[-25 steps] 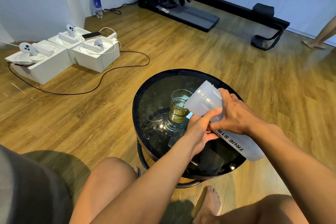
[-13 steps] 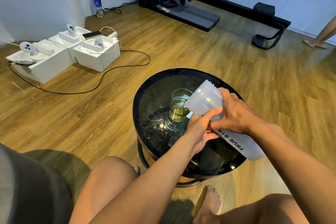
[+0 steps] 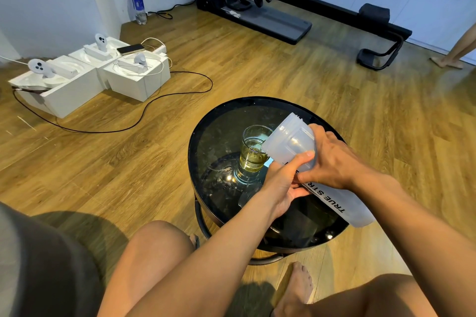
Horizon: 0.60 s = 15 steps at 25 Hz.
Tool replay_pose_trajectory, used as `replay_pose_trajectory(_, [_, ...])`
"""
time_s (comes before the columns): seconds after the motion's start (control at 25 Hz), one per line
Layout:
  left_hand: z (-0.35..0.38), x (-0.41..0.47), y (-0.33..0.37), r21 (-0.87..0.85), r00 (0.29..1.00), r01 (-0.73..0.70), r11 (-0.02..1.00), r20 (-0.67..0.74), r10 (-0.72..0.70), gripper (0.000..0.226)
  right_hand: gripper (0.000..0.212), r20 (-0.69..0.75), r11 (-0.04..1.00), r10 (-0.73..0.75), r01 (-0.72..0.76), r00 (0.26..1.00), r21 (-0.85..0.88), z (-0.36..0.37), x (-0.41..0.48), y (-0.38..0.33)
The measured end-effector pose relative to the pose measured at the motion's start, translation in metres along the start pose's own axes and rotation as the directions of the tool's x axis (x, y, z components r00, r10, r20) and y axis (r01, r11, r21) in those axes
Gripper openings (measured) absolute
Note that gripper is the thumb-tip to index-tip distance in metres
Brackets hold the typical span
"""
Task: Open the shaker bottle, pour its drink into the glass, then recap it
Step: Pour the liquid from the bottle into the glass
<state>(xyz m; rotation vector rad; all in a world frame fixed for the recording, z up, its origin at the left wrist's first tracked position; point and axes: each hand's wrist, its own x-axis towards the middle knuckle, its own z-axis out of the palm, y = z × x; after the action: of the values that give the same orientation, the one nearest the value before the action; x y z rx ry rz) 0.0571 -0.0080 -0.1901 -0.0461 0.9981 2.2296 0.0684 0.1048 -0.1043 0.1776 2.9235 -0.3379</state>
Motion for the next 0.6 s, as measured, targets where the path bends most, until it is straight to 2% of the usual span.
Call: replay_pose_trajectory(0.6, [-0.0013,-0.0005,0.0000,-0.002,1.000,-0.003,1.000,-0.009,0.003,0.028,0.102,0.002,1.000,-0.001,0.001,1.000,-0.022,-0.0016,-0.0011,-0.0041])
